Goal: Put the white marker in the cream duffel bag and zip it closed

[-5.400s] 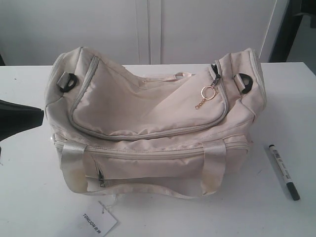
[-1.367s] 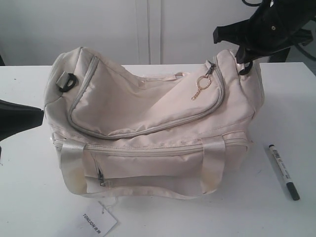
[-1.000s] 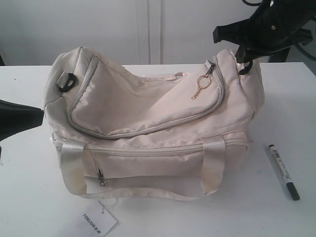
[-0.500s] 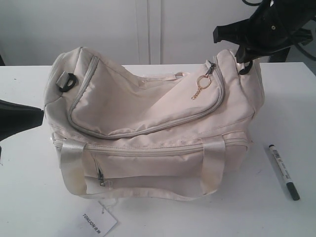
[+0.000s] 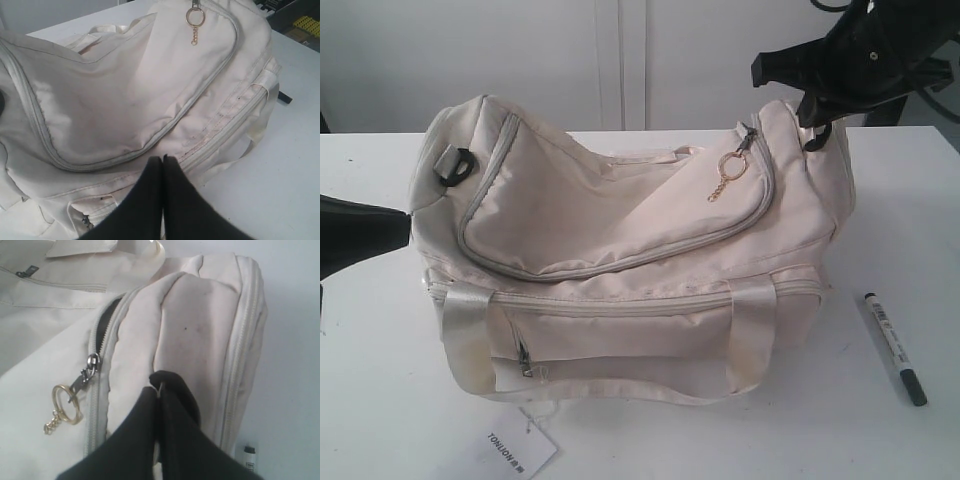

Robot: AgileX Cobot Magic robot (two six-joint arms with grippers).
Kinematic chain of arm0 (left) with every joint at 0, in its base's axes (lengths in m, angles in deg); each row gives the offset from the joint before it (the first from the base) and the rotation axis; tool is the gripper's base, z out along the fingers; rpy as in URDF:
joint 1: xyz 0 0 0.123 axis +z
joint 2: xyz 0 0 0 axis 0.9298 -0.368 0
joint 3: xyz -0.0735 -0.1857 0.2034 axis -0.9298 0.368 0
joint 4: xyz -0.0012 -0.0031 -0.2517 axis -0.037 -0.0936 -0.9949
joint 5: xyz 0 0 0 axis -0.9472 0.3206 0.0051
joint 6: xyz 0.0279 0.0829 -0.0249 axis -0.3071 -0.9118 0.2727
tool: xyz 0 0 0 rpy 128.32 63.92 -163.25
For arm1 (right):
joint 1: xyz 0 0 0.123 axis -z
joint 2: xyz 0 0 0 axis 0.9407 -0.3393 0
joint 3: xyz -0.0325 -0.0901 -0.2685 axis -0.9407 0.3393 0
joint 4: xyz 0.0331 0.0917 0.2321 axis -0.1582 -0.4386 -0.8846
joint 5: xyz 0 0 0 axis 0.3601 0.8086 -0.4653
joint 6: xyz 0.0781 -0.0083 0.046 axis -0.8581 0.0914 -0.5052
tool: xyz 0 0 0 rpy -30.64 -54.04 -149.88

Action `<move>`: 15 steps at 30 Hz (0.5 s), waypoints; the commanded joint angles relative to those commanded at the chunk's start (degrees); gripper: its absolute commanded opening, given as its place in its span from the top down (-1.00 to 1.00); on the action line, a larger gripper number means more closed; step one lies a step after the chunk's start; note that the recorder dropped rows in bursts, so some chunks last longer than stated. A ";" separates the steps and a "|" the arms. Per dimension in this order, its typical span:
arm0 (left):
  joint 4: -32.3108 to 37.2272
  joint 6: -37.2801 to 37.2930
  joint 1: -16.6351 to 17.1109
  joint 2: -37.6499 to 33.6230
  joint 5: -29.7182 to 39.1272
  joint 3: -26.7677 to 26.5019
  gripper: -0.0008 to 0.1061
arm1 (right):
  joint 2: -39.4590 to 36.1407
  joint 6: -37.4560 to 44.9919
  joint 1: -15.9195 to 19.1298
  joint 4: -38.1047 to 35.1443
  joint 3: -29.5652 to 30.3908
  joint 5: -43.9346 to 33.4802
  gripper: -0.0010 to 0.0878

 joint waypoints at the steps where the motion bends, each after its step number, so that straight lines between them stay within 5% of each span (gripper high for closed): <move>1: -0.16 0.00 0.00 0.00 0.10 -0.65 0.99 | 0.00 0.00 0.00 0.00 0.00 0.00 0.98; 15: -4.25 -0.13 0.00 -6.33 6.73 -11.75 0.99 | -0.10 0.00 0.00 0.10 0.00 -0.09 0.98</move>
